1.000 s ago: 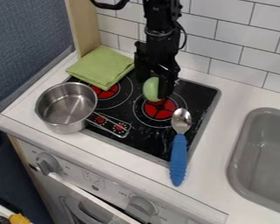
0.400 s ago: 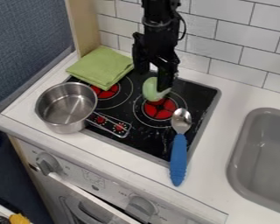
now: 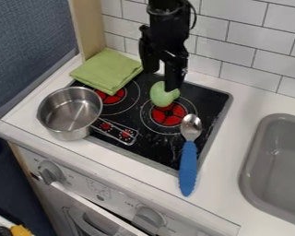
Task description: Put the green pear to the right burner
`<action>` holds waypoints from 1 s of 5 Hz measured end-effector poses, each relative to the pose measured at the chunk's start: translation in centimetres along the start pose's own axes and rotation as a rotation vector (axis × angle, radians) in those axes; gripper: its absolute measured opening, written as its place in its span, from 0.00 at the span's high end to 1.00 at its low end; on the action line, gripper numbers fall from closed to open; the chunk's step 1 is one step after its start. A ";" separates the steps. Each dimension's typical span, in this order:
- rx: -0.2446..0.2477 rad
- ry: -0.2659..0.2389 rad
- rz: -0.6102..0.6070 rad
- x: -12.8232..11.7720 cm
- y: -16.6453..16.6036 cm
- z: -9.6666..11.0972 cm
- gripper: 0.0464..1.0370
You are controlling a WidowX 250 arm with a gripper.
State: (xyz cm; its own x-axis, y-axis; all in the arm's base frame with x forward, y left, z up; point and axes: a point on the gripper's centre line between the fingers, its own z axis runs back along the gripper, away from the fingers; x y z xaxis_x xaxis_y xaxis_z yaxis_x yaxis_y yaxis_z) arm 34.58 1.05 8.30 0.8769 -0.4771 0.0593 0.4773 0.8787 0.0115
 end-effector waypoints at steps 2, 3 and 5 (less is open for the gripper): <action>-0.003 0.043 -0.044 -4.8 -3.3 2.4 0.04; 0.011 0.024 0.056 -8.1 -3.4 3.9 0.04; 0.082 -0.008 0.278 -13.5 -1.7 5.7 0.04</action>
State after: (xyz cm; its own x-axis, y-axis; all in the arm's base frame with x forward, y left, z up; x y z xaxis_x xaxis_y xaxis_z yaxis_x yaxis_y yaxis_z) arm 21.60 6.06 13.13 0.9728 -0.2178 0.0790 0.2121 0.9744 0.0748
